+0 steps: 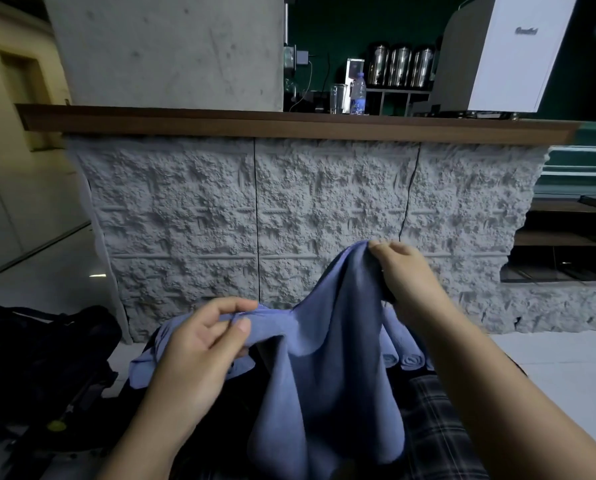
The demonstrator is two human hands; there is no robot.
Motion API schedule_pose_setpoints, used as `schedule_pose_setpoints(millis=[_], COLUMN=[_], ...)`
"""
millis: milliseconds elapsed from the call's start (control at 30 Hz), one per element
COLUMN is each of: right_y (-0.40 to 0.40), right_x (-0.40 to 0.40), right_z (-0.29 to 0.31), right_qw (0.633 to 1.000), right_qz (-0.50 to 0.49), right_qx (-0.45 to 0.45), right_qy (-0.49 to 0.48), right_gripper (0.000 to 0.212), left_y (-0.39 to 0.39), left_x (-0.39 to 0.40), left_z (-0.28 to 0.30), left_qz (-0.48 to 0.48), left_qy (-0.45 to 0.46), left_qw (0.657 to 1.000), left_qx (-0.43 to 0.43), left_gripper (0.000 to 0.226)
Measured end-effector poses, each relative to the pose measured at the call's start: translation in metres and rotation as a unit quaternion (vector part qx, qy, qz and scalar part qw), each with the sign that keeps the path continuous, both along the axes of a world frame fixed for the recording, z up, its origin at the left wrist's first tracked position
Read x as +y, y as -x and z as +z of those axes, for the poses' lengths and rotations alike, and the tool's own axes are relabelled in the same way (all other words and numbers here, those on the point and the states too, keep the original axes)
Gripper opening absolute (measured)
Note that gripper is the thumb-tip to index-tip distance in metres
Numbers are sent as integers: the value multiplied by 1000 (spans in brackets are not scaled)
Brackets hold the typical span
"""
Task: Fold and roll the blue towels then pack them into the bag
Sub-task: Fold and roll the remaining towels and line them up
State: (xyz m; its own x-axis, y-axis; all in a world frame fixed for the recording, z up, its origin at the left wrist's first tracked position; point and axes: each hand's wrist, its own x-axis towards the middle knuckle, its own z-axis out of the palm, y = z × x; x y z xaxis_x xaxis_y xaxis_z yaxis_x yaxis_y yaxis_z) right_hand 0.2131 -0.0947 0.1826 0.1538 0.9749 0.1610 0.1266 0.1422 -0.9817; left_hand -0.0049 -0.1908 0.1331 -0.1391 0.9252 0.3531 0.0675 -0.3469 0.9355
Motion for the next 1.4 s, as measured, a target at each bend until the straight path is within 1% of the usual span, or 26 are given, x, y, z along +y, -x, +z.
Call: schedule_pose_setpoints(millis=[100, 167, 200, 233, 300, 367, 400, 433, 467, 500, 567, 600, 667, 767, 900, 967, 1033, 1133, 1233, 1300, 1367, 1400], right_y=[19, 31, 37, 41, 44, 44, 44, 45, 45, 46, 45, 44, 42, 39, 38, 38, 39, 39, 40, 41, 39, 38], right_x=[-18, -34, -41, -47, -54, -60, -63, -65, -66, -68, -67, -66, -65, -66, -67, -68, -70, -72, -74, -73, -68, -67], right_z=[0, 0, -1, -3, -5, -5, -4, -4, -5, -6, -9, -10, -13, -14, -13, -13, -12, -10, -12, -14, -15, -16], right_qw=[997, 990, 984, 975, 955, 939, 936, 932, 929, 925, 922, 921, 915, 908, 903, 895, 891, 893, 889, 889, 897, 900], right_qz=[59, 122, 154, 179, 207, 214, 223, 239, 254, 266, 283, 292, 312, 318, 307, 303, 305, 310, 336, 337, 314, 305], right_qx=[-25, -48, -70, -102, -176, -227, -230, -228, -229, -232, -229, -226, -225, -242, -267, -297, -307, -297, -283, -280, -280, -277], right_qy=[-35, -48, -60, -77, -117, -144, -148, -147, -142, -138, -129, -124, -117, -124, -136, -138, -137, -138, -126, -131, -140, -143], right_gripper=[32, 29, 26, 22, 20, 20, 20, 20, 22, 24, 23, 22, 23, 25, 21, 24, 25, 21, 26, 20, 7, 11], left_y=[-11, -16, -18, -19, -21, -21, -22, -22, -22, -21, -17, -16, -16, -18, -20, -21, -21, -20, -21, -22, -23, -23], left_x=[-8, -12, -15, -16, -17, -14, -13, -12, -11, -10, -7, -6, -4, -2, -2, -3, -4, -4, -3, -3, -3, -3], left_z=[4, 6, 6, 5, 1, -2, -2, -2, -2, -2, -2, -2, -2, -4, -7, -7, -8, -9, -12, -14, -14, -14], left_qz=[-50, -61, -80, -99, -120, -96, -82, -63, -40, -6, 69, 101, 137, 143, 163, 174, 183, 192, 196, 179, 148, 128], left_qy=[-26, -44, -47, -43, -36, -34, -38, -50, -70, -92, -145, -172, -210, -232, -234, -226, -215, -200, -170, -156, -147, -146], left_qw=[998, 996, 993, 990, 987, 991, 993, 994, 992, 985, 960, 946, 927, 919, 912, 917, 922, 923, 935, 945, 954, 959], left_qx=[17, 45, 67, 90, 101, 82, 71, 77, 102, 144, 228, 256, 280, 285, 293, 278, 267, 265, 240, 225, 215, 205], left_gripper=[19, 21, 16, 16, 20, 13, 8, 7, 11, 15, 20, 20, 18, 15, 19, 14, 11, 18, 23, 21, 16, 16])
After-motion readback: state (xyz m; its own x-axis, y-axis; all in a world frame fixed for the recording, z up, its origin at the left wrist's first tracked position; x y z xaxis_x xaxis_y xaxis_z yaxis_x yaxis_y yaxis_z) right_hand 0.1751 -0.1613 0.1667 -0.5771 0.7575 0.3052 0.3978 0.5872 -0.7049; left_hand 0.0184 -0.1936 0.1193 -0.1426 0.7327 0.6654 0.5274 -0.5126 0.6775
